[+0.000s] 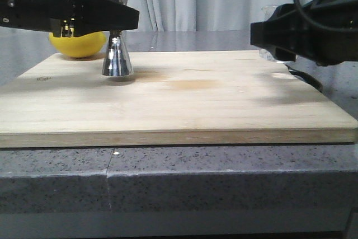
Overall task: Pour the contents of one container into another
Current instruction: 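Tilt the beaker upright and lower it back onto the board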
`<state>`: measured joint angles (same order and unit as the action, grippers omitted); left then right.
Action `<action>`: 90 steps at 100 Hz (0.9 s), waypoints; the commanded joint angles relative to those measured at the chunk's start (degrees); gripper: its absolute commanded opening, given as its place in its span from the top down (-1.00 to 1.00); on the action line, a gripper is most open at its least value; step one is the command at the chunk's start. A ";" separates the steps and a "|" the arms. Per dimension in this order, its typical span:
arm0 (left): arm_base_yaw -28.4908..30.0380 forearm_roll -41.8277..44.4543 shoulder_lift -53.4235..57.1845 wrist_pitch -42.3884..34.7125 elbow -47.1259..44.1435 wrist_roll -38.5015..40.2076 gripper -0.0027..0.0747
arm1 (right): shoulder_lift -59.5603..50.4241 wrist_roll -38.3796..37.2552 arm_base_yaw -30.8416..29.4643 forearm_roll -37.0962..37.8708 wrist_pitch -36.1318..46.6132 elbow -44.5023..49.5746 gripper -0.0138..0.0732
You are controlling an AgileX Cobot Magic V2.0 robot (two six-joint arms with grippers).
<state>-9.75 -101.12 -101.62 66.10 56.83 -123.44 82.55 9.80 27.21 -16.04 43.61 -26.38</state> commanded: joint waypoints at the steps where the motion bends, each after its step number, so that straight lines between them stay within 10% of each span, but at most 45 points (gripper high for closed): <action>1: -0.42 -4.41 2.23 6.69 1.62 0.28 0.45 | 0.89 -0.40 -0.01 1.33 7.27 -1.03 -0.07; 70: -0.42 -4.41 2.23 6.69 1.62 0.28 0.45 | 6.00 -1.60 -0.01 6.57 11.67 -1.15 -0.09; 90: -0.42 -4.41 2.23 6.69 1.62 0.28 0.45 | 5.89 -1.60 -0.01 6.57 12.12 -1.15 -0.56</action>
<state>-9.75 -101.12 -101.62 66.10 56.83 -123.44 90.00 8.33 27.21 -10.45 50.54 -26.38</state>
